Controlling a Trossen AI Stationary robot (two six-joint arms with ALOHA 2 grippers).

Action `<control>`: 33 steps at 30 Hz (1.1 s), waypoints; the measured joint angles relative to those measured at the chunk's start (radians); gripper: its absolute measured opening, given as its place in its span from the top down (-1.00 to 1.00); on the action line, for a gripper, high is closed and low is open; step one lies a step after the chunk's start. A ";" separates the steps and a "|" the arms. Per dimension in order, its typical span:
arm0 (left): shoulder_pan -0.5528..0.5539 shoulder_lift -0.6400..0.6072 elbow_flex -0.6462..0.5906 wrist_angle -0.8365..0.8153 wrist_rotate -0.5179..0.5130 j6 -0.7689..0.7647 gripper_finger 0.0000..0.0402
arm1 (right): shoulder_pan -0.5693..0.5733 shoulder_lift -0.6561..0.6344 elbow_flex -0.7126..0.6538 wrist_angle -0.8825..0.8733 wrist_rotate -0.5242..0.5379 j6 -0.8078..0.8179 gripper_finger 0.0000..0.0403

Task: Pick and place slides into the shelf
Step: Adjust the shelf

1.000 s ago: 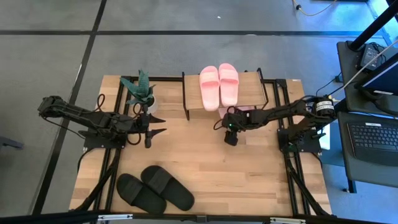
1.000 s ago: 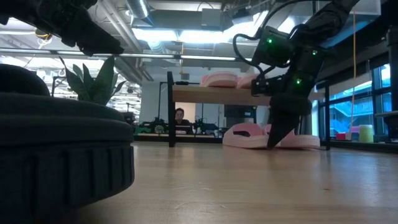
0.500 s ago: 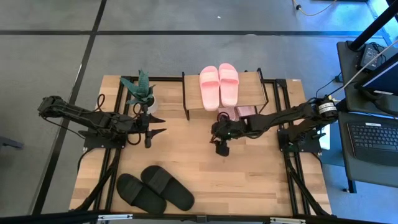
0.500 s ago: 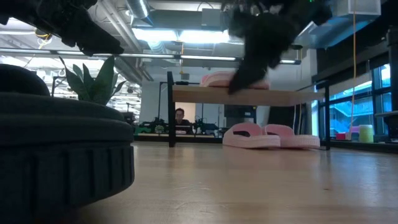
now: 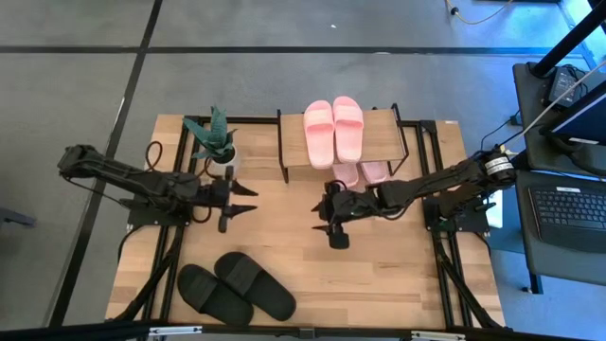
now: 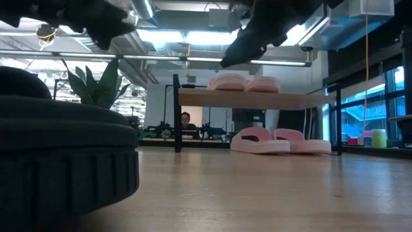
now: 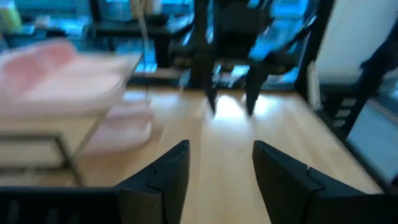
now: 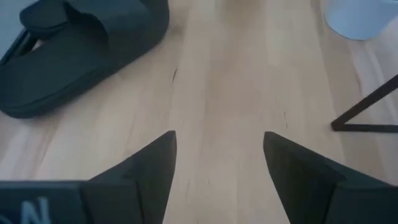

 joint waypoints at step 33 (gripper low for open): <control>0.381 0.686 0.049 0.709 0.254 -0.029 0.17 | 0.040 -0.606 -0.453 0.151 0.125 0.052 -0.20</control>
